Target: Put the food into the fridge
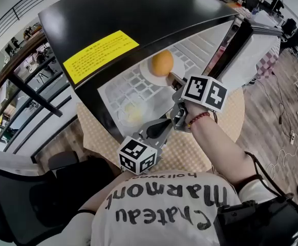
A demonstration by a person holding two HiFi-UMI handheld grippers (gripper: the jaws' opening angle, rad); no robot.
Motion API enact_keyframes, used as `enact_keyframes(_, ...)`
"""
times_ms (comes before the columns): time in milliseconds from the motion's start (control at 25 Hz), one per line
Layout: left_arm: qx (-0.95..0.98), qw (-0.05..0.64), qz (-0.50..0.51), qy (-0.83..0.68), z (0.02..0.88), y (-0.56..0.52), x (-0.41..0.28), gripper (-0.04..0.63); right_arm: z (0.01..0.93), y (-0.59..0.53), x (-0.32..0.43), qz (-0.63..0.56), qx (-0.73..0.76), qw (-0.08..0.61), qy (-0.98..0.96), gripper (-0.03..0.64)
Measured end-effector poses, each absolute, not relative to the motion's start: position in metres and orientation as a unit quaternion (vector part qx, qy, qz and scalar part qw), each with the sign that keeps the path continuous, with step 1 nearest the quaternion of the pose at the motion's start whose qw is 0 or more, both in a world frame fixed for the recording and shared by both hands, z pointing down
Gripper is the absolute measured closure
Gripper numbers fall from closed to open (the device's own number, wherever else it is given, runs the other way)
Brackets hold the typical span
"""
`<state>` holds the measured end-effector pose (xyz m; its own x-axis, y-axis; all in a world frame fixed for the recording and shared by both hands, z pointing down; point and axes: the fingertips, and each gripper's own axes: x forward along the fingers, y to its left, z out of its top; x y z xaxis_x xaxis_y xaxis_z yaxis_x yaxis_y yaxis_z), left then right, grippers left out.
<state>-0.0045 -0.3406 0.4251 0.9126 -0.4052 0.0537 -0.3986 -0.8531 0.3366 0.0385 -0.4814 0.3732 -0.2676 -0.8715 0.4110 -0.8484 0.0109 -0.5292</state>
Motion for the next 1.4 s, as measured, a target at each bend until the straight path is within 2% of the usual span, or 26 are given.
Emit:
enact_keyframes(800,0.923,0.160,-0.032,-0.348,0.417,-0.297,-0.042,0.595,0.384,-0.465,0.042,-0.326,-0.568,0.001,0.756,0.428)
enact_keyframes(1240,0.905,0.148,-0.037,-0.398,0.405,-0.283,-0.046,0.595,0.382,-0.455,0.067,-0.346,-0.559,0.035,0.753,0.430)
enact_keyframes(1280,0.904,0.147,-0.037,-0.399,0.403,-0.281,-0.043,0.595,0.382,-0.451,0.071,-0.348,-0.557,0.039,0.753,0.441)
enact_keyframes(1360,0.904,0.147,-0.038,-0.400,0.404,-0.275,-0.039,0.595,0.384,-0.444,0.077,-0.349,-0.552,0.042,0.756,0.548)
enact_keyframes(1400,0.903,0.148,-0.039,-0.401,0.405,-0.272,-0.037,0.595,0.386,-0.439,0.079,-0.347,-0.550,0.042,0.758,0.557)
